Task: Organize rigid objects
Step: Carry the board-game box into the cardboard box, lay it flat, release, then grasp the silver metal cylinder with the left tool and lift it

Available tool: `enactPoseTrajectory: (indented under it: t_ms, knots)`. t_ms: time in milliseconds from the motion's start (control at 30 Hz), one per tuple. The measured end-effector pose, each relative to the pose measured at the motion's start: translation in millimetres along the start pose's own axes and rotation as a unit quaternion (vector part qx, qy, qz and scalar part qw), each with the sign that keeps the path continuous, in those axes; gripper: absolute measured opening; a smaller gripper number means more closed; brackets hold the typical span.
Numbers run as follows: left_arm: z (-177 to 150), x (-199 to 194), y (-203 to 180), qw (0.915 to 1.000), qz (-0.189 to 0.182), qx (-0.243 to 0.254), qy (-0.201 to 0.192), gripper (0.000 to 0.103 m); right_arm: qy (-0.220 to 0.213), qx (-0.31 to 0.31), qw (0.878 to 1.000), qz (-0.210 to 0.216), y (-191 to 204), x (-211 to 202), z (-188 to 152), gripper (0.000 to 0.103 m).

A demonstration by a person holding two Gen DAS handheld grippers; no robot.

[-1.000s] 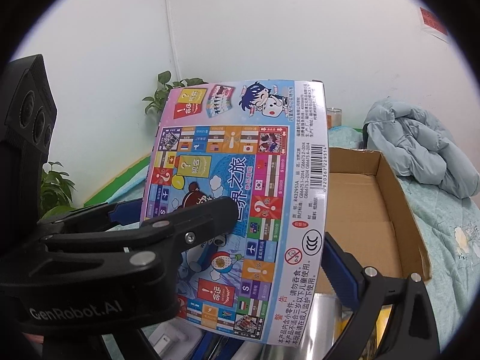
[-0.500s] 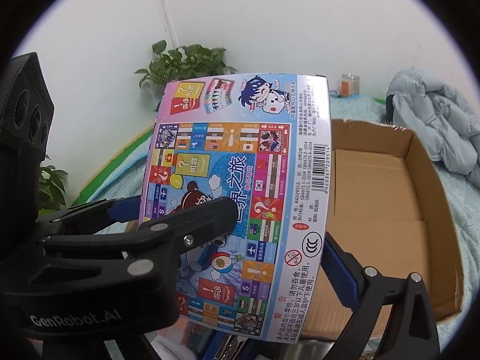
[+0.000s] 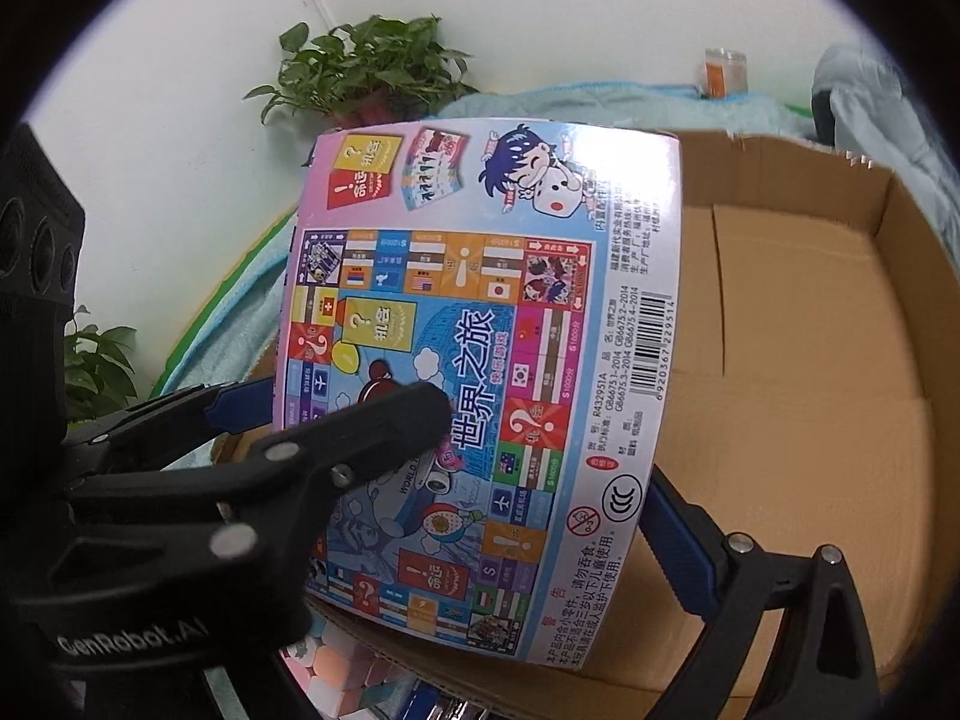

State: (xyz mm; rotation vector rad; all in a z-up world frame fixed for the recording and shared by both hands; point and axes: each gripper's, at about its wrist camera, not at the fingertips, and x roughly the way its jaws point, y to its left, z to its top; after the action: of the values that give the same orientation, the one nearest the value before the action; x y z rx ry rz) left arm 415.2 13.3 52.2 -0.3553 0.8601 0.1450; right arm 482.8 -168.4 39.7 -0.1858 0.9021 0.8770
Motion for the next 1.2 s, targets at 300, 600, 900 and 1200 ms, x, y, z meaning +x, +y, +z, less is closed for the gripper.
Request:
enactPoseTrajectory:
  t_ms: [300, 600, 900, 1200]
  knots:
    - [-2.2, 5.7, 10.2, 0.9995, 0.029, 0.006, 0.004, 0.046, 0.045, -0.004, 0.999, -0.018, 4.7, 17.8, 0.1, 0.091]
    - [-16.3, -47.4, 8.5, 0.9971, 0.021, 0.011, -0.072, 0.054, 0.064, 0.021, 0.998, 0.014, -3.2, 19.8, -2.2, 0.092]
    - [-63.5, -130.0, -12.0, 0.9752, 0.052, 0.036, -0.212, 0.102, -0.053, -0.033, 0.997, -0.043, 9.2, -73.5, -56.2, 0.101]
    - [-112.0, -147.9, -41.0, 0.985, 0.011, 0.044, -0.166, 0.063, -0.11, -0.006, 0.991, -0.074, -9.1, -128.8, -109.6, 0.074]
